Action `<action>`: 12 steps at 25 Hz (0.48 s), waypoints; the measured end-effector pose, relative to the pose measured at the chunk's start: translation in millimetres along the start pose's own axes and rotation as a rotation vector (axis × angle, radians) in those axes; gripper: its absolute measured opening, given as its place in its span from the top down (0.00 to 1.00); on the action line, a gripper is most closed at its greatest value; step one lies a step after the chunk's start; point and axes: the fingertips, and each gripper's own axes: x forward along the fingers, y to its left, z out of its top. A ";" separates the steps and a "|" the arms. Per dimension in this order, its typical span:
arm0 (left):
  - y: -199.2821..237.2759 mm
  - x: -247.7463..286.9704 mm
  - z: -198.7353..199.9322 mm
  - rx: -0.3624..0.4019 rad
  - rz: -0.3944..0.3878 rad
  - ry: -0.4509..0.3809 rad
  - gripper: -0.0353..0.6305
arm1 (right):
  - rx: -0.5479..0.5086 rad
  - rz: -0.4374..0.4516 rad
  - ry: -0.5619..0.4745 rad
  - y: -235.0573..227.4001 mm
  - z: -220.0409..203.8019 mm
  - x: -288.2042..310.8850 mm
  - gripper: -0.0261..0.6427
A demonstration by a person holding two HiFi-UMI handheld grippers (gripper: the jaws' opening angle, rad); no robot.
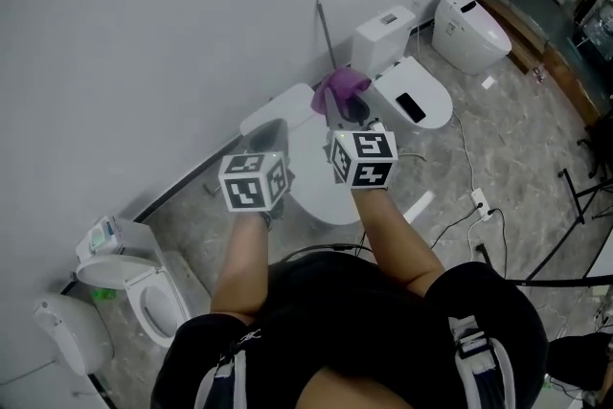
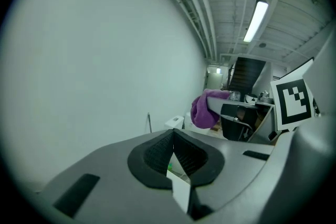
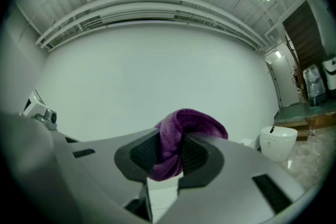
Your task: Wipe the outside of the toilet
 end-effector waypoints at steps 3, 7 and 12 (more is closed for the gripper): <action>0.0 -3.4 9.9 0.017 -0.022 -0.023 0.94 | -0.013 0.021 0.000 10.5 6.1 0.1 0.83; 7.2 -8.4 14.4 0.019 -0.039 -0.036 0.94 | -0.041 0.060 -0.027 28.9 11.0 -3.9 0.83; 10.3 -14.1 11.1 0.013 -0.055 -0.039 0.94 | -0.045 0.048 -0.040 37.2 15.7 -12.4 0.83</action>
